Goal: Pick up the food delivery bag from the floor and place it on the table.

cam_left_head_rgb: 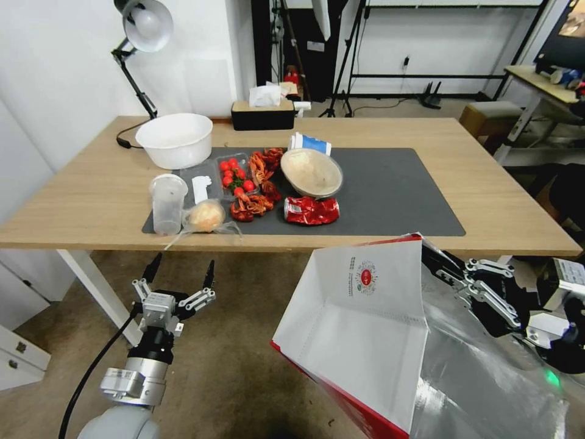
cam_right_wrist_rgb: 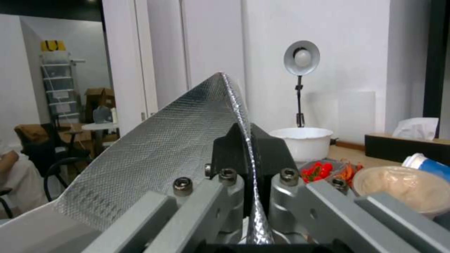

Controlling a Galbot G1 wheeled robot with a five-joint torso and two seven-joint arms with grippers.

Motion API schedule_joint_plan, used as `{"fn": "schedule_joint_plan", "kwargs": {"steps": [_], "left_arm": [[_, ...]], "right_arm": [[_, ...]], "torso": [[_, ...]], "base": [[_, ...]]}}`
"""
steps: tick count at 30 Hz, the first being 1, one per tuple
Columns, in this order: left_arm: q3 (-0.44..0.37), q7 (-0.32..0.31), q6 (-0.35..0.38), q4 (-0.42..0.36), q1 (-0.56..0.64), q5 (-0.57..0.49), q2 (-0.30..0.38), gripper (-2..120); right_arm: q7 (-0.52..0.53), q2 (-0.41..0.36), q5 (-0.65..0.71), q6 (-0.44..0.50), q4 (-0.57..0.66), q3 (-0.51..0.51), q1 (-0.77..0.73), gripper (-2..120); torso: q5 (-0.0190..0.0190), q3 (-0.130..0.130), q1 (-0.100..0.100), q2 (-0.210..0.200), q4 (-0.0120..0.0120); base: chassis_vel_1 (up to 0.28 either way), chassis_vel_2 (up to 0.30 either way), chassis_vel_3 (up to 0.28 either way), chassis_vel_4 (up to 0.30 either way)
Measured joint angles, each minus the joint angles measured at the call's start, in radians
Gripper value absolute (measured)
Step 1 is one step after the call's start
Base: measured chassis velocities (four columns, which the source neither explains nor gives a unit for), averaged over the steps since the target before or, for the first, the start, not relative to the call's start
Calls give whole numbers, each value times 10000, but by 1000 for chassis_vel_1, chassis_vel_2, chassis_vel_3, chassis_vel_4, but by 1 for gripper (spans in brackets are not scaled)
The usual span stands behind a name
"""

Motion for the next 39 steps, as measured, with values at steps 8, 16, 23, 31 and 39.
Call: {"fn": "schedule_joint_plan", "kwargs": {"steps": [8,16,23,31,39], "left_arm": [[-2,-49,-38,27,-17,9,12,100],[-2,-141,-161,91,-42,77,-10,100],[0,-108,-459,208,-65,14,-8,100],[32,-76,-503,87,-84,-111,8,100],[24,-57,-540,74,-81,-108,-19,100]], "right_arm": [[-7,33,-30,12,0,-6,-6,0],[-26,61,-52,50,0,-6,-9,0],[-64,56,-41,74,-50,6,10,0],[-99,18,2,58,-74,56,14,0],[-117,-22,75,34,-69,72,26,0]], "torso": [[0,186,139,327,0],[-1,406,305,711,0],[-1,583,443,1026,0],[0,685,516,1199,-1],[0,670,506,1174,0]], "base": [[0,0,0,0],[0,0,0,0],[0,0,0,0],[0,0,0,0],[0,0,0,0]]}}
